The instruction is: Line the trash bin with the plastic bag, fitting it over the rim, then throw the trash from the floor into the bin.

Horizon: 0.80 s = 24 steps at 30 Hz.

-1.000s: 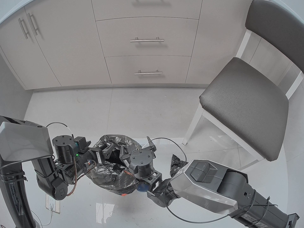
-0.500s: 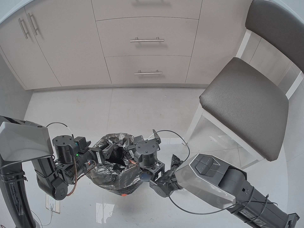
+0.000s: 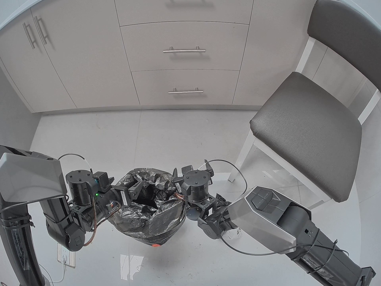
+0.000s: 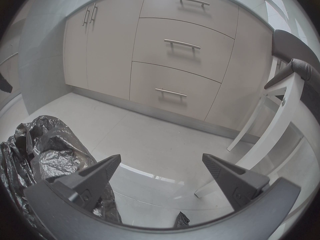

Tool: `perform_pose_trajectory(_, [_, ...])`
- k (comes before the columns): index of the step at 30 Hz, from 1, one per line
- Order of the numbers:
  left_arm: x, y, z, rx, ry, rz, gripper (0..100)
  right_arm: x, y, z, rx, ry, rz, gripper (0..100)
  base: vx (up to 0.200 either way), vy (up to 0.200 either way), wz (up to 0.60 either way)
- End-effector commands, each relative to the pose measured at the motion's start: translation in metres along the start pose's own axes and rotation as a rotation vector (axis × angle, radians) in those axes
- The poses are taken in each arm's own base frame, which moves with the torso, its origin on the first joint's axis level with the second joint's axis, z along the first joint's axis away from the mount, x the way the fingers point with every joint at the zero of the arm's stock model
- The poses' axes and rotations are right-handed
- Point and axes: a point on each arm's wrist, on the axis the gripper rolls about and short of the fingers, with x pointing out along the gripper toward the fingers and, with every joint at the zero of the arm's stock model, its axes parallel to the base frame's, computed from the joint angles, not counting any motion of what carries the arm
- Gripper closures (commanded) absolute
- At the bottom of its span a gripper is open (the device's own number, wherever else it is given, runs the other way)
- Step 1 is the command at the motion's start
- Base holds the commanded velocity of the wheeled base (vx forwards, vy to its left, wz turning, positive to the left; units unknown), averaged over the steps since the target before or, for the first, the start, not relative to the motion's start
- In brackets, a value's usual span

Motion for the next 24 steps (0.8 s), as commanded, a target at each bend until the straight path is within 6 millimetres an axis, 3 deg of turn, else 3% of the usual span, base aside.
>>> perform_pose_trajectory(1, [0.000,0.000,0.000,-0.001,0.001,0.000,0,0.003,-0.005,0.001,0.006,-0.004,-0.013,0,0.000,0.000,0.00])
perform_pose_trajectory(7, [0.001,0.001,-0.003,-0.001,0.010,0.002,0,-0.011,0.003,0.025,0.027,-0.039,0.015,0,0.000,0.000,0.00])
perform_pose_trajectory(10, [0.002,0.001,-0.004,-0.001,0.012,0.002,0,-0.038,0.019,0.037,0.031,-0.057,0.073,0,0.000,0.000,0.00])
perform_pose_trajectory(16, [0.002,0.001,-0.004,-0.002,0.012,0.002,0,-0.081,0.041,0.030,-0.001,-0.052,0.164,0,0.000,0.000,0.00])
perform_pose_trajectory(24, [0.002,0.001,-0.004,-0.002,0.012,0.002,0,-0.115,0.060,0.015,-0.024,-0.045,0.242,0,0.000,0.000,0.00])
